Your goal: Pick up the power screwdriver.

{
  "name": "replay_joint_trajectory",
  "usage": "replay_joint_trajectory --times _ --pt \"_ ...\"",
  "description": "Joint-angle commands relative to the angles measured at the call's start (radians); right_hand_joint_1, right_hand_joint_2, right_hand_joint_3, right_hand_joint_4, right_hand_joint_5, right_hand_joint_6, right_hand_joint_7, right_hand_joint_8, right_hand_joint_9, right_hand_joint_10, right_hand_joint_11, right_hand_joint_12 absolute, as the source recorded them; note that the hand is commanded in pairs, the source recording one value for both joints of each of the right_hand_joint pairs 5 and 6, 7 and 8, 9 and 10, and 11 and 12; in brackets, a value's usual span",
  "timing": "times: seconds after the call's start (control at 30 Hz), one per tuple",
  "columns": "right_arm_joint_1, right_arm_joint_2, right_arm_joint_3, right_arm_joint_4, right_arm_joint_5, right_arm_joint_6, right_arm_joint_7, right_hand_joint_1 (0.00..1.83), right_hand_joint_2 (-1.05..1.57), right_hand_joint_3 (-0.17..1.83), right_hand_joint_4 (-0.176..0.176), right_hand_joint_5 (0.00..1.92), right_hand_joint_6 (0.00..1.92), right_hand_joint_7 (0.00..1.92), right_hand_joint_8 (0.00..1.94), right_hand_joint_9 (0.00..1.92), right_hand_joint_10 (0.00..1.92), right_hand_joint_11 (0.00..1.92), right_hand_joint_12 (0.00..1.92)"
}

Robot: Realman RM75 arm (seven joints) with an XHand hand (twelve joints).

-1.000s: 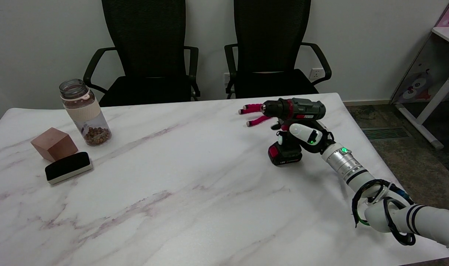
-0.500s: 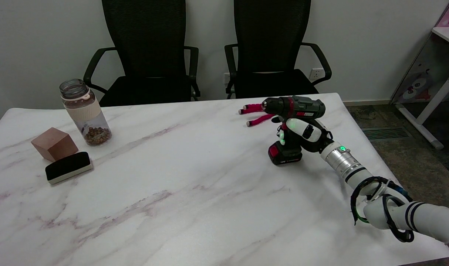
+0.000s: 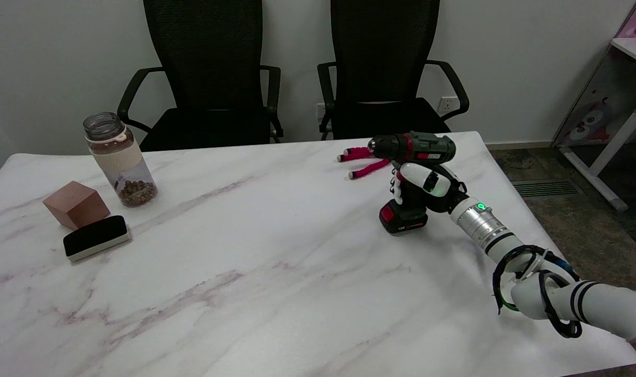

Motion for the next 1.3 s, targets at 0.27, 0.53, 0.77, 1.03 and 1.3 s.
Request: replay_joint_trajectory --times 0.27,0.53,0.77,1.03,1.3 --pt "0.039 0.0 0.009 -0.028 -0.108 0.003 -0.025 1.0 0.43 0.81 0.176 1.92 1.92 1.92 1.92 1.9 1.9 1.9 1.9" --pt "0.052 -0.002 0.009 -0.051 -0.108 0.004 -0.025 1.06 0.77 0.93 0.176 1.92 1.92 1.92 1.92 1.92 1.92 1.89 1.89" --pt "0.066 -0.002 0.009 -0.063 -0.108 0.004 -0.025 1.18 0.91 1.0 0.042 1.81 1.81 1.81 1.81 1.92 1.92 1.85 1.85" --pt "0.07 -0.002 0.02 -0.082 -0.108 0.004 -0.025 1.25 1.03 1.06 0.049 1.69 1.69 1.69 1.69 1.92 1.92 1.89 1.89" --pt "0.072 -0.002 0.02 -0.081 -0.107 0.003 -0.025 1.08 -0.3 0.88 0.176 1.55 1.55 1.55 1.55 1.92 1.92 1.92 1.92"
